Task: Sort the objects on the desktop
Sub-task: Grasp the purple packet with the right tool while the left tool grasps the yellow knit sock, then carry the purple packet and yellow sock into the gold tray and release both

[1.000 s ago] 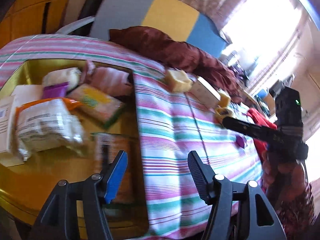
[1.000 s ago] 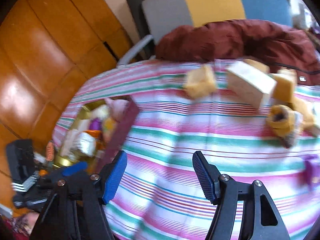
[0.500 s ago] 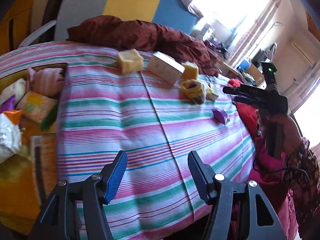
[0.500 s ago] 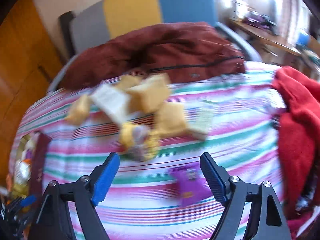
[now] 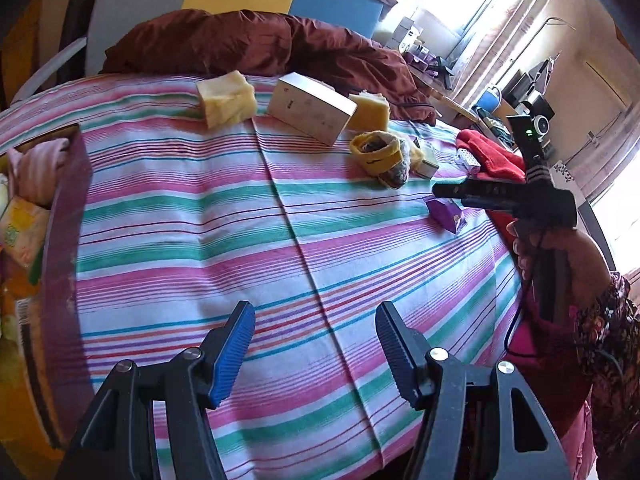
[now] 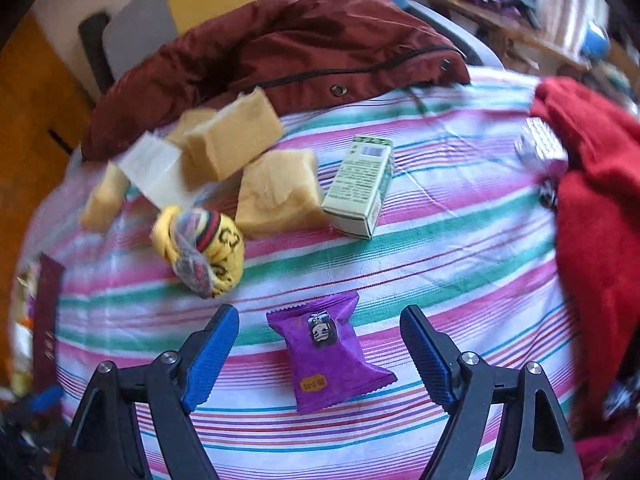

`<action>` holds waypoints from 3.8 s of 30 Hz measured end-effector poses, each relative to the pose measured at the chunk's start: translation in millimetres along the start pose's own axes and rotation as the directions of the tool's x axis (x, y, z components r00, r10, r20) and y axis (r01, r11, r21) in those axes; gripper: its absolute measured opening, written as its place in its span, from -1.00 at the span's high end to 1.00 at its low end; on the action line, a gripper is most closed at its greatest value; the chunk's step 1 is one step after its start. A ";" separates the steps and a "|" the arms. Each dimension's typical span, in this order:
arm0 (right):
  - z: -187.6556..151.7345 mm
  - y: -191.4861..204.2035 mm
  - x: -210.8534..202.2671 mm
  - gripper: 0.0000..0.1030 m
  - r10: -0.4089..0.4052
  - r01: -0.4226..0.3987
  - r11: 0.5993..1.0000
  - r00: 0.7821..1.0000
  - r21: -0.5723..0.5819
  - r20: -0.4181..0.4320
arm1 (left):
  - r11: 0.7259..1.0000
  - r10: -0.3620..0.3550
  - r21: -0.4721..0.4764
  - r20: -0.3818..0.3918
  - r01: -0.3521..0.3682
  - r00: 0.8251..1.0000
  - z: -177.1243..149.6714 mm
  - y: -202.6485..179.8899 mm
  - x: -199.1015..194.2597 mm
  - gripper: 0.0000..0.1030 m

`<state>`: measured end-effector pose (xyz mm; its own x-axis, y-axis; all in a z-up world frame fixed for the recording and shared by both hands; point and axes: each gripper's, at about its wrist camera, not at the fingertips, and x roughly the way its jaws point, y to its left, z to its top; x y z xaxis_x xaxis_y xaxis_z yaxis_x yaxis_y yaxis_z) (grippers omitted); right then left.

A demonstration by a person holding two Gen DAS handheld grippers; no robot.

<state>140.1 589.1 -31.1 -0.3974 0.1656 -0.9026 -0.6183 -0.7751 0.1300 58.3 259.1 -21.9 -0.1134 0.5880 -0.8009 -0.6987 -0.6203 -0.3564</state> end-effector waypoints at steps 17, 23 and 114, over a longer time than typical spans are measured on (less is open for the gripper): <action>-4.8 9.6 13.3 0.23 -0.104 0.099 0.992 0.993 -0.084 -0.057 | 0.990 0.004 0.138 0.013 -0.006 1.000 66.1 -59.8 54.8 -0.24; -4.6 4.5 10.2 0.23 -0.110 0.107 0.992 0.992 -0.065 -0.054 | 0.991 0.013 0.135 0.010 -0.014 1.000 102.4 -72.4 78.7 -0.25; -50.0 118.4 -50.1 0.23 0.255 -0.243 0.951 0.966 -0.191 0.041 | 0.985 -0.095 0.160 0.222 0.060 0.971 -51.7 5.3 -60.1 0.64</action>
<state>120.7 458.5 9.0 -0.5693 -0.0128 -0.8221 -0.3622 -0.8937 0.2648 97.9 193.6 -0.5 -0.2004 0.7444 -0.6369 -0.8085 -0.4929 -0.3217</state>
